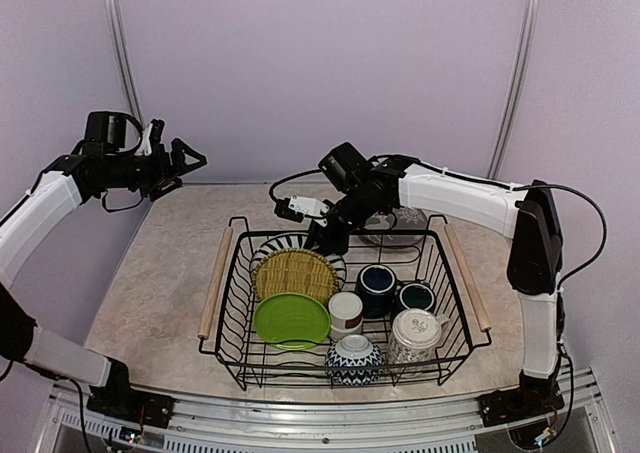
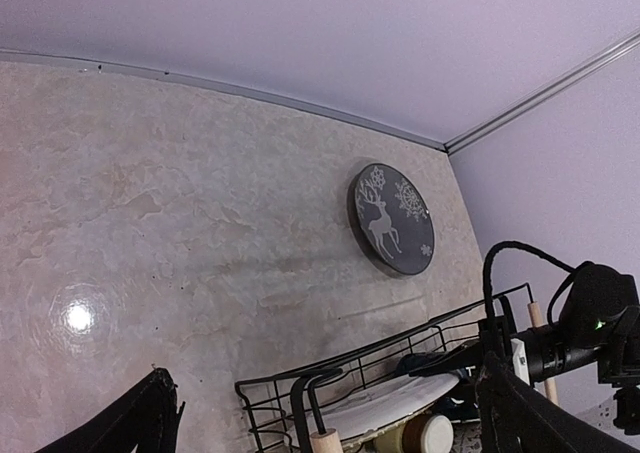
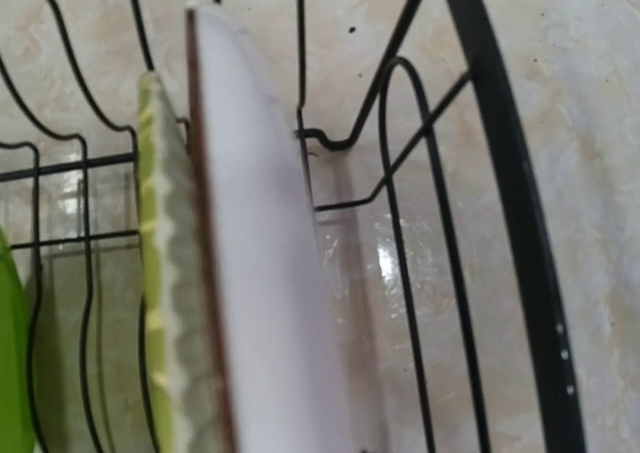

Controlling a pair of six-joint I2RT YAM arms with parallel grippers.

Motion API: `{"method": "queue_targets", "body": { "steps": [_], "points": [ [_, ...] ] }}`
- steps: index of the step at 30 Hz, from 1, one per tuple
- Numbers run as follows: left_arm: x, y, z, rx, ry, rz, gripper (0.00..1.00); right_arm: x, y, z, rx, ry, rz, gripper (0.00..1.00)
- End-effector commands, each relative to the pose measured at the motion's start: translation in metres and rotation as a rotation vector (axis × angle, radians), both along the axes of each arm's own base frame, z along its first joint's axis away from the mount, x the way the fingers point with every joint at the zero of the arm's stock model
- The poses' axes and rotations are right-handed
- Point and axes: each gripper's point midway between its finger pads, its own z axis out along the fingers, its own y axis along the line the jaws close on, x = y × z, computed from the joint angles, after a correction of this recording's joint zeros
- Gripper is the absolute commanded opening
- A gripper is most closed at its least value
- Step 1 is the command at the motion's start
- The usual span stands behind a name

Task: Unload the mixed dishes from the dish rack
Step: Grab the plate from the dish rack, then place the plate with another plate.

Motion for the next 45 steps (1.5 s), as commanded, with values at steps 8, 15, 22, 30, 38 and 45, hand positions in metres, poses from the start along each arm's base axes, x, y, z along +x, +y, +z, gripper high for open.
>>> {"method": "queue_targets", "body": {
  "steps": [8,15,22,30,38,45],
  "points": [
    [0.004,0.001,-0.002,-0.006,0.005,0.004,0.99,-0.005,-0.003,0.024,0.023,-0.041,0.019,0.0],
    [0.003,0.001,0.0,-0.009,0.003,0.002,0.99,-0.002,-0.006,0.058,0.078,-0.105,-0.013,0.0],
    [0.003,0.0,0.0,-0.011,0.003,0.0,0.99,-0.001,-0.009,0.085,0.127,-0.143,-0.044,0.0],
    [0.002,-0.002,0.002,-0.017,-0.001,-0.009,0.99,0.002,-0.016,0.122,0.22,-0.209,-0.113,0.0],
    [0.001,-0.003,0.002,-0.024,0.002,-0.017,0.99,-0.002,-0.012,0.132,0.278,-0.185,-0.112,0.0],
    [0.0,-0.004,0.003,-0.029,0.003,-0.021,0.99,0.007,-0.02,0.174,0.379,-0.251,-0.217,0.0]
  ]
}}
